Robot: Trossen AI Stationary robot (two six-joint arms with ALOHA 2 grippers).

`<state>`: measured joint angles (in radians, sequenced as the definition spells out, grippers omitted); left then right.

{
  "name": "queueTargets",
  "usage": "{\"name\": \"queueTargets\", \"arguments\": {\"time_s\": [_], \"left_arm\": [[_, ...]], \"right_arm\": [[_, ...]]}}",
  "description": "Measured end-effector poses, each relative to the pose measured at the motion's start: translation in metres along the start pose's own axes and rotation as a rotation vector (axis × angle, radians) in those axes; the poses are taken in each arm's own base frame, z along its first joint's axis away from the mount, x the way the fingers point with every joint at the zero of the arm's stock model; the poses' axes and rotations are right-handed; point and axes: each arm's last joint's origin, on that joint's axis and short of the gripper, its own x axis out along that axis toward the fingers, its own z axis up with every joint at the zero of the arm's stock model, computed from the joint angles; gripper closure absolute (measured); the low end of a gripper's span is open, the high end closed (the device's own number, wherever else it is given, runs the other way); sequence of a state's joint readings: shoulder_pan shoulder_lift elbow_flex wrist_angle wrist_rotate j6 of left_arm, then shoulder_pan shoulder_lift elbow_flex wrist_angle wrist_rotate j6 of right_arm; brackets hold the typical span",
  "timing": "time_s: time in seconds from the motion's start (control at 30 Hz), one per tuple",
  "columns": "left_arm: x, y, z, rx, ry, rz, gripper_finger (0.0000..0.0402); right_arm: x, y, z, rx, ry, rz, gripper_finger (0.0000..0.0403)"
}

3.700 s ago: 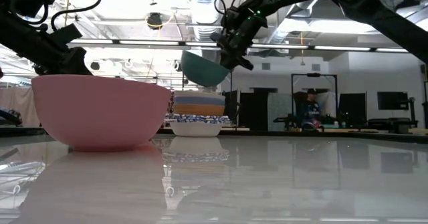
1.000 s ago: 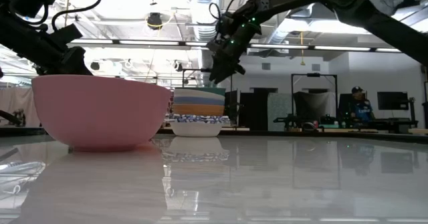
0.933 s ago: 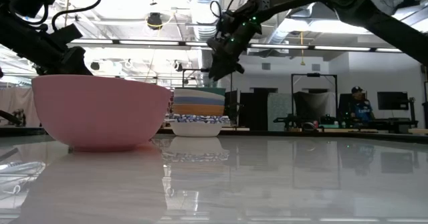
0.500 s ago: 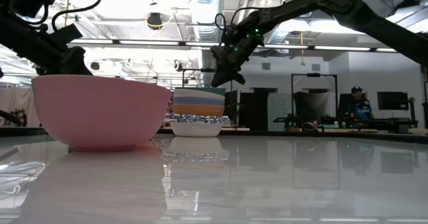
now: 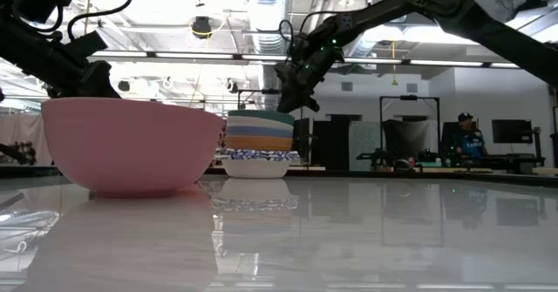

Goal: Nest bowls inside each other
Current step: Stack the green bowl onto the stack of bowls

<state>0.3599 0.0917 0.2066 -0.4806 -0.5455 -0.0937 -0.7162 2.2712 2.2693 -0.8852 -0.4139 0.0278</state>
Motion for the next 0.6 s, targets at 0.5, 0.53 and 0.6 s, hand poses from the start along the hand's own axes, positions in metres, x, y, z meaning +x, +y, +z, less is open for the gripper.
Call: {"name": "queueTargets", "arguments": {"time_s": [0.5,0.53,0.6], "left_arm": [[0.000,0.000,0.000,0.000,0.000,-0.001,0.0212],[0.000,0.000,0.000,0.000,0.000,0.000,0.0212],[0.000,0.000,0.000,0.000,0.000,0.000,0.0212]], "right_arm": [[0.026,0.112,0.002,-0.331,-0.062,0.183,0.0356],[0.028,0.118,0.002,-0.358,-0.069,0.192,0.0356],[0.031,0.129,0.000,-0.405,-0.080,0.203,0.0356]]}}
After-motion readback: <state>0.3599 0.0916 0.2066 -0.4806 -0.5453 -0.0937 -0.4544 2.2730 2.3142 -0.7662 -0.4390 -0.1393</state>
